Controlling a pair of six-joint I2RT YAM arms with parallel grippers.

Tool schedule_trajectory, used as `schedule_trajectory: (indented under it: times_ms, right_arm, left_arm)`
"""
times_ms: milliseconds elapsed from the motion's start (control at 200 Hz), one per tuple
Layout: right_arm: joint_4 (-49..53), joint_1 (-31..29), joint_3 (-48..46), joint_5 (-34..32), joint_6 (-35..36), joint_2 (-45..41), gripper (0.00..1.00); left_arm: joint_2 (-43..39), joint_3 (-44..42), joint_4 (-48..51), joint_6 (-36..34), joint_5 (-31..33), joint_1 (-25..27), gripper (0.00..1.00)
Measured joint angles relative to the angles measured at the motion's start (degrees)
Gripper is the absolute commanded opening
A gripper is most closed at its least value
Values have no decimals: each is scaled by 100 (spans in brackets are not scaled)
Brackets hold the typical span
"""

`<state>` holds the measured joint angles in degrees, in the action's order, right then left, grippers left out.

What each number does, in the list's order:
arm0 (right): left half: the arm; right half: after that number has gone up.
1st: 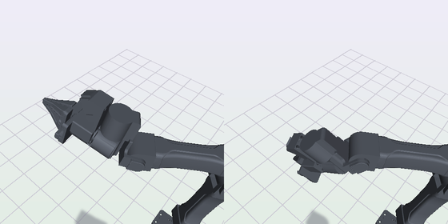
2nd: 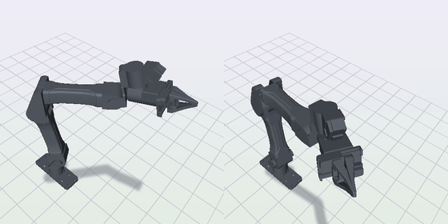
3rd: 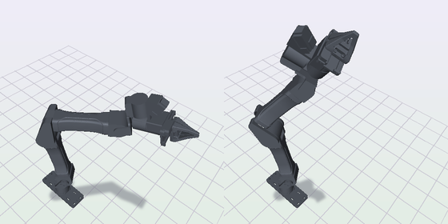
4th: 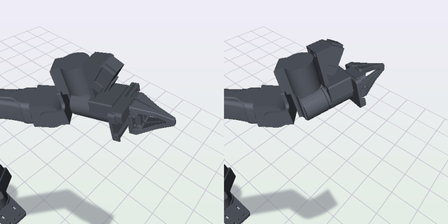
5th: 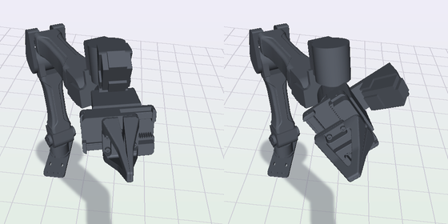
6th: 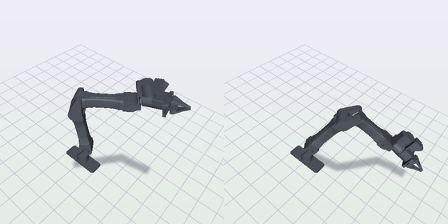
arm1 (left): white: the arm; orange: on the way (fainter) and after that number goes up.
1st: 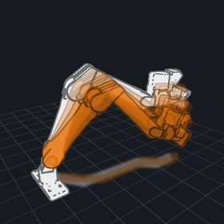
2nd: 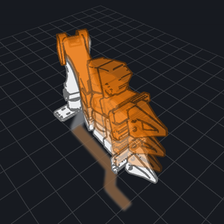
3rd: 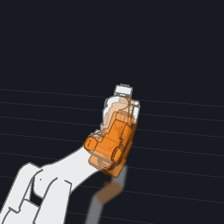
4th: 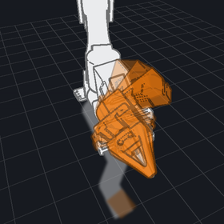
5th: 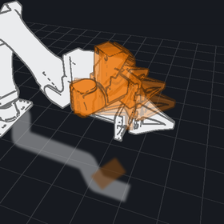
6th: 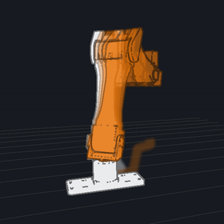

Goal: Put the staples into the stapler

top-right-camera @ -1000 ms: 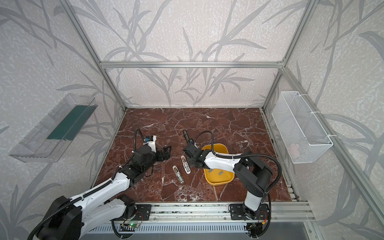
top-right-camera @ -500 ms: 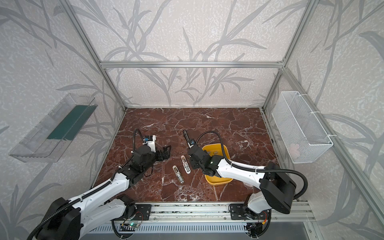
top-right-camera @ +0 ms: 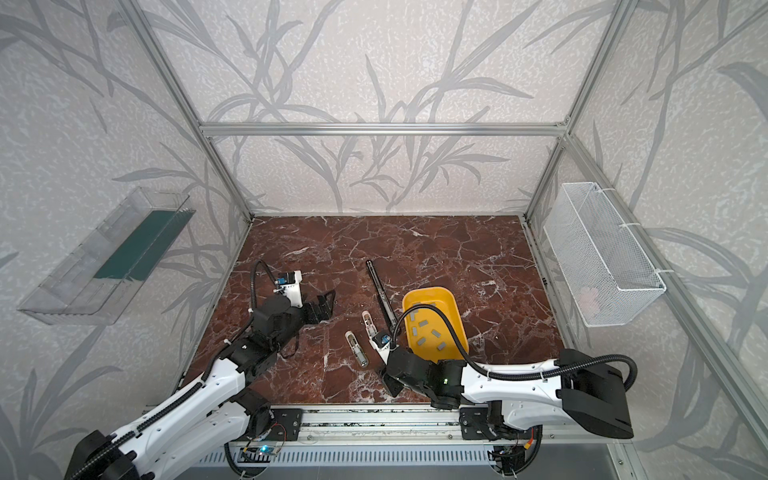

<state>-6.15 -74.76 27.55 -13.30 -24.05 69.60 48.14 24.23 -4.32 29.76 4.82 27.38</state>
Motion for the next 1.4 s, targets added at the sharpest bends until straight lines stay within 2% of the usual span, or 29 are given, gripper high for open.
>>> schedule_trajectory:
  times_ms: [200, 370, 555, 785, 1400]
  right_arm:
    - [-809, -37, -181, -20, 72, 175, 44]
    - [-1279, -37, -483, -90, 151, 417, 45]
    - [-1707, -37, -566, -142, 160, 960, 45]
    - [-2409, -37, -678, -68, 170, 1506, 45]
    - [-2824, -37, -11, -68, 317, 2605, 44]
  left_arm:
    - [-190, 136, 719, 549, -533, -70, 98]
    - [-728, -17, 1473, 243, -595, -74, 99]
    - [-538, -17, 2124, -24, -345, -79, 92]
    - [-656, -142, 2192, -133, -352, -81, 91]
    - [-1292, -378, 2194, -155, -264, -81, 88]
